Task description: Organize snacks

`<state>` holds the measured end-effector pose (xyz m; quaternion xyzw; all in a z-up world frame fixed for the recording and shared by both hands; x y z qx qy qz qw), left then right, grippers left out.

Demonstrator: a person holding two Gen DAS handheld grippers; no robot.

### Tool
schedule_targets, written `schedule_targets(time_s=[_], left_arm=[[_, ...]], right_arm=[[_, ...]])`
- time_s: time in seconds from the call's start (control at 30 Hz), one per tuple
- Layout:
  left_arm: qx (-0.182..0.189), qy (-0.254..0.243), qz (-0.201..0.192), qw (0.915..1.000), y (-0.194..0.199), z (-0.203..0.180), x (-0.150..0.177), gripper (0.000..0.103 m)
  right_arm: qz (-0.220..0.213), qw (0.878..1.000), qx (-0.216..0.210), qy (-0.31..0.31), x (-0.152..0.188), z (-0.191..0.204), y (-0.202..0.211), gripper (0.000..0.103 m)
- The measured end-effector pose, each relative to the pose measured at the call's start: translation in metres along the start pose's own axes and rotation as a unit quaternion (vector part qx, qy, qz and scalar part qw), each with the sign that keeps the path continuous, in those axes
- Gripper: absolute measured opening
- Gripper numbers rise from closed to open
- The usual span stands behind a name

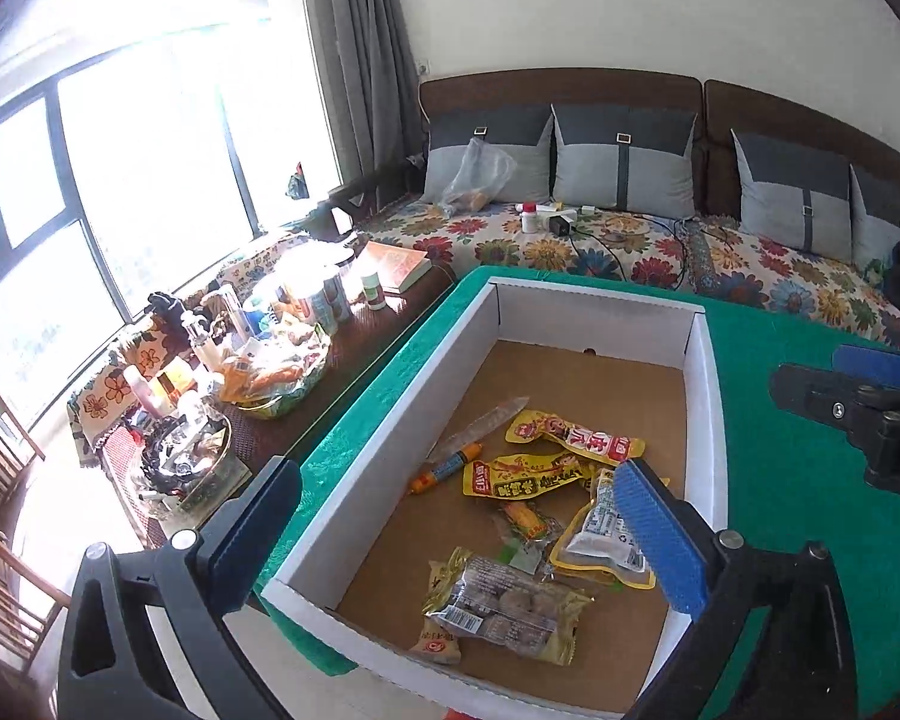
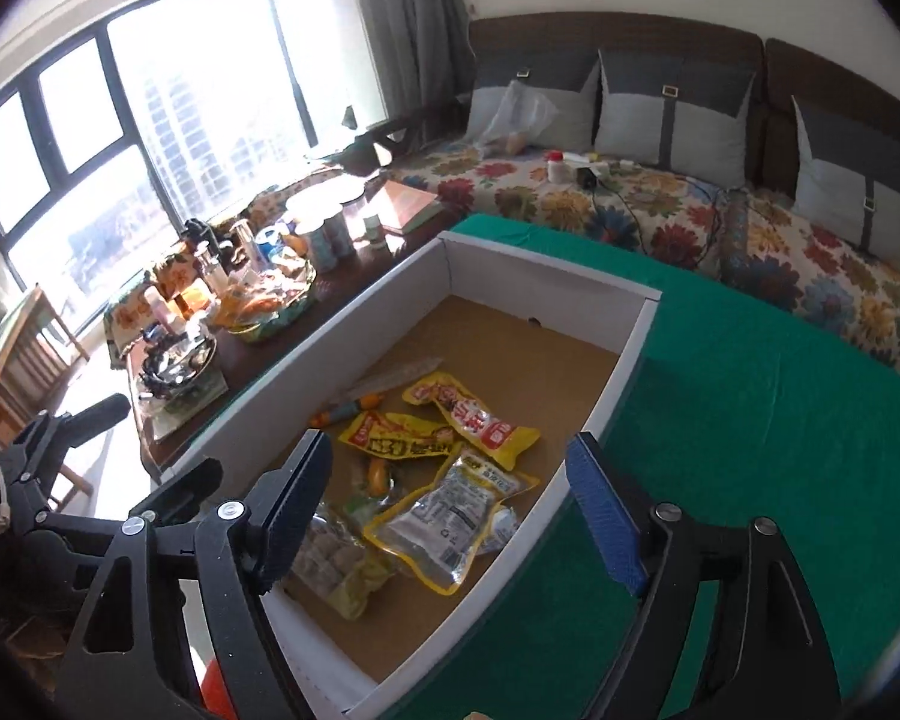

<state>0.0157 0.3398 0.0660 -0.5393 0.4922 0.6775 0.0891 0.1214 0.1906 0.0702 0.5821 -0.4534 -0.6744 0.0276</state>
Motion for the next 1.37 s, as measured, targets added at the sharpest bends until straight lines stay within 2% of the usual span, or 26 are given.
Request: schedule_targets(time_s=[0.07, 0.2, 0.27, 0.33, 0.47, 0.57, 1.1, 1.37], left_arm=[[0.004, -0.008, -0.023, 0.9997, 0.011, -0.004, -0.005, 0.103], [-0.001, -0.045, 0.015, 0.9989, 0.010, -0.013, -0.002, 0.103], [-0.014, -0.049, 0.018, 0.9985, 0.008, -0.012, 0.000, 0.103], [-0.025, -0.041, 0.021, 0.9986, 0.006, -0.007, 0.002, 0.103], [-0.031, -0.016, 0.053, 0.9980, -0.002, 0.010, 0.004, 0.103], [-0.028, 0.003, 0.061, 0.9978, -0.004, 0.023, 0.004, 0.103], [-0.021, 0.014, 0.069, 0.9973, -0.005, 0.031, 0.008, 0.103], [-0.002, 0.029, 0.072, 0.9970, -0.003, 0.035, 0.006, 0.103]], right_arm=[[0.001, 1.000, 0.011, 0.006, -0.002, 0.000, 0.007, 0.083], [0.018, 1.000, 0.019, 0.015, 0.000, 0.008, 0.012, 0.083], [0.027, 0.999, 0.017, 0.016, 0.003, 0.014, 0.013, 0.083], [0.034, 0.999, 0.014, 0.020, 0.004, 0.020, 0.014, 0.083], [0.040, 0.998, 0.017, 0.034, 0.002, 0.028, 0.016, 0.083], [0.045, 0.998, 0.023, 0.041, -0.001, 0.030, 0.016, 0.083], [0.062, 0.996, 0.016, 0.054, 0.004, 0.043, 0.007, 0.083], [0.062, 0.997, 0.017, 0.054, 0.004, 0.044, 0.006, 0.083]])
Point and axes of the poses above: each gripper's, at about its wrist camera, not at the fingertips, and y roughly against the way its jaws point, z to its left, x to its underside, the point moved 3 cm from there along -y, roughly the way its jaws point, and after that the axes turned 14 degrees about y, right-handed, at the moved point
